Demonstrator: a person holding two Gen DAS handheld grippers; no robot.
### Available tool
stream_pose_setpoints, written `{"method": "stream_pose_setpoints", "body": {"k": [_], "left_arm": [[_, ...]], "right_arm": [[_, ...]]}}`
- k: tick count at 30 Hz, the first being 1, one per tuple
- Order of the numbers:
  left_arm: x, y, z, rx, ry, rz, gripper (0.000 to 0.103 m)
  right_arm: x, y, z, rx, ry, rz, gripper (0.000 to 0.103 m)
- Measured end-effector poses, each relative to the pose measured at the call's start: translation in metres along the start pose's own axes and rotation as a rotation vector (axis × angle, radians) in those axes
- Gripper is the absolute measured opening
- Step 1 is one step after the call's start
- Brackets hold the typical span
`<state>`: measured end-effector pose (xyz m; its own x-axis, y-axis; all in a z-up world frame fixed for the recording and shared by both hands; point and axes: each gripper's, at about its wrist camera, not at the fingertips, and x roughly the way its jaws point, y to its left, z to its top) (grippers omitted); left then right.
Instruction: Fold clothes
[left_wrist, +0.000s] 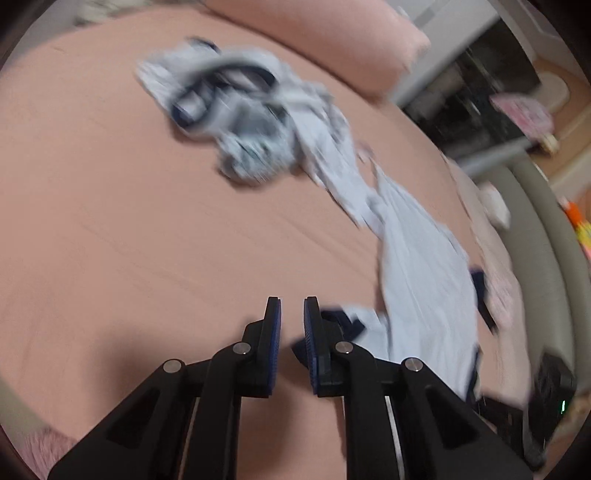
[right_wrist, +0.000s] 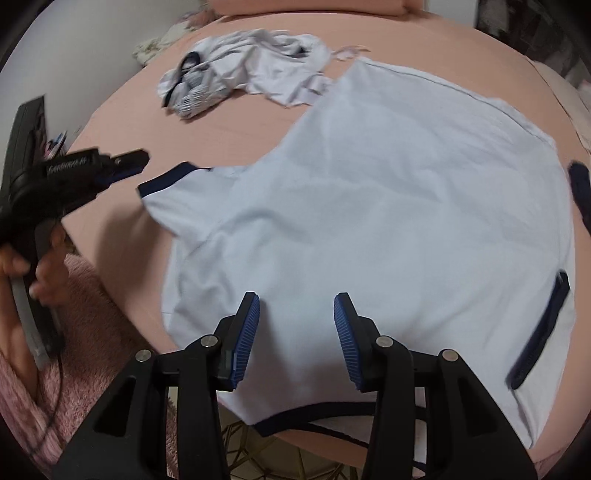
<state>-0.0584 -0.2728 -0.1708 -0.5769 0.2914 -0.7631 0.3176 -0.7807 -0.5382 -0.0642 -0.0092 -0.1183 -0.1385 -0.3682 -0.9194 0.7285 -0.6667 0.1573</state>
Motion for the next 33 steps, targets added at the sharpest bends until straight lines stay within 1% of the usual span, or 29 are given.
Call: {"method": "stream_pose_setpoints", "body": {"k": [2, 3, 4, 6, 8, 10, 11, 12, 13, 14, 16, 17, 18, 19, 22, 23, 24, 25, 26, 27, 28, 29, 31, 32, 33], "left_arm": [[0.004, 0.004, -0.003, -0.027, 0.046, -0.045, 0.014], [0.006, 0.005, -0.005, -0.034, 0.055, -0.044, 0.014], [0.008, 0.006, -0.009, -0.037, 0.055, -0.024, 0.015], [0.015, 0.012, -0.014, -0.045, 0.073, 0.005, 0.015], [0.018, 0.019, -0.015, -0.040, 0.102, 0.012, 0.015], [0.018, 0.023, -0.014, -0.002, 0.124, -0.029, 0.018], [0.019, 0.026, -0.013, 0.002, 0.135, -0.063, 0.025], [0.019, 0.029, -0.012, -0.010, 0.137, -0.099, 0.031], [0.018, 0.033, -0.010, -0.025, 0.129, -0.125, 0.032], [0.016, 0.037, -0.008, -0.045, 0.110, -0.140, 0.035], [0.012, 0.045, -0.005, -0.084, 0.075, -0.161, 0.037], [0.010, 0.049, -0.004, -0.102, 0.057, -0.156, 0.037], [0.011, 0.049, -0.003, -0.103, 0.054, -0.148, 0.037], [0.013, 0.047, -0.003, -0.088, 0.065, -0.139, 0.037], [0.019, 0.031, -0.011, 0.000, 0.104, -0.092, 0.037], [0.020, 0.029, -0.013, 0.006, 0.112, -0.097, 0.037], [0.019, 0.031, -0.012, -0.014, 0.116, -0.130, 0.037], [0.019, 0.035, -0.012, -0.045, 0.121, -0.160, 0.037], [0.021, 0.041, -0.012, -0.088, 0.126, -0.188, 0.037], [0.022, 0.047, -0.012, -0.130, 0.131, -0.215, 0.037], [0.022, 0.049, -0.012, -0.144, 0.134, -0.223, 0.037], [0.023, 0.046, -0.013, -0.131, 0.134, -0.212, 0.037], [0.023, 0.040, -0.015, -0.105, 0.133, -0.191, 0.037], [0.023, 0.039, -0.015, -0.096, 0.135, -0.181, 0.037], [0.023, 0.039, -0.015, -0.095, 0.137, -0.179, 0.038]], "right_arm": [[0.002, 0.011, 0.015, -0.038, -0.009, -0.007, 0.043], [0.003, 0.015, 0.025, -0.052, -0.010, -0.017, 0.043], [0.005, 0.019, 0.035, -0.066, -0.011, -0.027, 0.043], [0.017, 0.029, 0.053, -0.095, 0.014, -0.016, 0.043], [0.028, 0.040, 0.067, -0.138, 0.044, 0.000, 0.043], [0.045, 0.053, 0.076, -0.210, 0.086, -0.018, 0.043], [0.053, 0.056, 0.080, -0.236, 0.108, -0.034, 0.043], [0.061, 0.055, 0.083, -0.235, 0.129, -0.040, 0.043], [0.069, 0.053, 0.086, -0.228, 0.148, -0.043, 0.040], [0.077, 0.050, 0.088, -0.221, 0.168, -0.047, 0.031], [0.076, 0.040, 0.094, -0.149, 0.134, -0.016, 0.030], [0.073, 0.035, 0.096, -0.123, 0.099, -0.025, 0.026], [0.069, 0.030, 0.097, -0.100, 0.061, -0.040, 0.025], [0.066, 0.029, 0.097, -0.102, 0.047, -0.045, 0.022], [0.058, 0.028, 0.097, -0.125, 0.019, -0.052, 0.023], [0.055, 0.028, 0.097, -0.133, 0.009, -0.054, 0.025], [0.052, 0.034, 0.094, -0.178, 0.026, -0.029, 0.025], [0.049, 0.041, 0.091, -0.230, 0.049, 0.001, 0.029], [0.049, 0.047, 0.087, -0.268, 0.083, 0.025, 0.029], [0.049, 0.053, 0.085, -0.300, 0.097, 0.033, 0.029], [0.049, 0.059, 0.082, -0.332, 0.106, 0.037, 0.032], [0.052, 0.064, 0.082, -0.369, 0.107, 0.023, 0.037], [0.058, 0.075, 0.081, -0.448, 0.104, -0.013, 0.042], [0.062, 0.080, 0.081, -0.487, 0.102, -0.031, 0.042], [0.070, 0.083, 0.084, -0.519, 0.117, -0.021, 0.042]]}}
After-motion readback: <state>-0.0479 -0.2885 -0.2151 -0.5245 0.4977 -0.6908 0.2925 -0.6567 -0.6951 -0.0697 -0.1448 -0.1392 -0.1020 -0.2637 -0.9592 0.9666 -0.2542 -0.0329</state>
